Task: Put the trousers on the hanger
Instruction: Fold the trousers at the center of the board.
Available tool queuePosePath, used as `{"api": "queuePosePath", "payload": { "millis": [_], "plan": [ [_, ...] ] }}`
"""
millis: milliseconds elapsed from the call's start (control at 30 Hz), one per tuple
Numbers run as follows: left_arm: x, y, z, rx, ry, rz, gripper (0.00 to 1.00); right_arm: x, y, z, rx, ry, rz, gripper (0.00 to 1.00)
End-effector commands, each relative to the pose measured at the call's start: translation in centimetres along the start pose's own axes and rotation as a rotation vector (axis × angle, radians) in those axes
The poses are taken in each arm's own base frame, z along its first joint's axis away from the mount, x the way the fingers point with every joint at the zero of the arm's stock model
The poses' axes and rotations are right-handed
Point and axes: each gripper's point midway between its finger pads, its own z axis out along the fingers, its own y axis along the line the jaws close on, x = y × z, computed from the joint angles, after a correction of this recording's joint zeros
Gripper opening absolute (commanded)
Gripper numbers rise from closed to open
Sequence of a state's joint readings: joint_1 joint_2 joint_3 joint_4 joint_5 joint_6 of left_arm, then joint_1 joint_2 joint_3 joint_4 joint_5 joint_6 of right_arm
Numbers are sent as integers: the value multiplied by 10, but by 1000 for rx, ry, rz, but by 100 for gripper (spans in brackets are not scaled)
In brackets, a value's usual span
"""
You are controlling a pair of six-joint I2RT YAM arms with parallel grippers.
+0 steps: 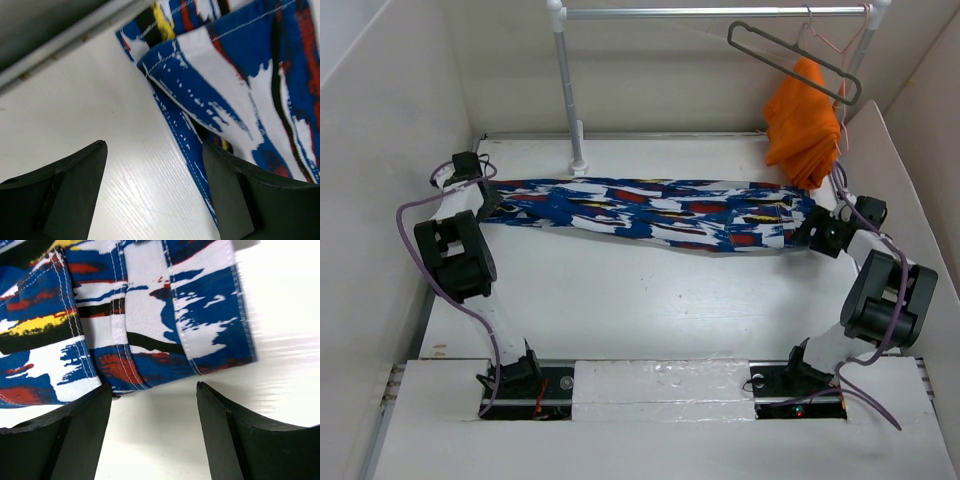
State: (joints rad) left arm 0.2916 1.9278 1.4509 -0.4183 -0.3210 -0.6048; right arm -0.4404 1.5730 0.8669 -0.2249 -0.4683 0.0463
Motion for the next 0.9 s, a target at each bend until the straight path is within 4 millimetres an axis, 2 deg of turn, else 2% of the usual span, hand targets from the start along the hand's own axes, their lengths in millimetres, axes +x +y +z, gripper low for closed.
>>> {"api": "queuePosePath", "payload": {
  "millis": [0,133,167,233,333,367,400,467,500,533,567,633,667,733,767,833,867],
  "plan": [
    [6,-14,4,103,34,-99,73,-4,-1,-9,-7,-20,-28,74],
    [-7,-28,9,160,8,-146,73,4,-5,2,-14,12,-10,74],
    [-4,-30,16,158,23,-144,72,8,-8,6,-11,21,5,74],
    [-11,-37,18,162,20,-142,68,3,-14,12,-24,-6,38,74],
    [-16,-35,23,133,2,-143,46,1,-10,25,-74,-26,90,72],
    [-18,-34,22,125,-5,-141,24,2,-10,28,-80,-25,113,71],
    [-22,-31,21,111,-17,-144,13,6,-12,33,-81,-15,131,64],
    [-31,-26,16,88,-55,-138,0,7,-12,36,-83,-18,141,55],
    [-34,-24,15,78,-65,-133,0,1,-13,37,-86,-44,125,42],
    [-39,-22,14,63,-85,-133,0,4,-14,38,-84,-38,126,29],
    [-44,-21,9,62,-100,-137,0,5,-15,39,-83,-34,121,21],
    [-51,-23,2,82,-125,-141,0,6,-16,39,-78,-29,114,14],
    [-52,-22,1,81,-133,-142,0,6,-17,38,-74,-29,95,7],
    [-51,-23,2,85,-128,-144,0,7,-19,36,-72,-30,98,6],
    [-47,-25,4,92,-113,-142,6,5,-18,34,-74,-35,86,7],
    [-39,-29,7,120,-52,-162,26,11,-17,31,-72,-12,91,16],
    [-36,-27,12,121,-37,-176,50,11,-17,30,-72,-15,75,21]
  ]
}}
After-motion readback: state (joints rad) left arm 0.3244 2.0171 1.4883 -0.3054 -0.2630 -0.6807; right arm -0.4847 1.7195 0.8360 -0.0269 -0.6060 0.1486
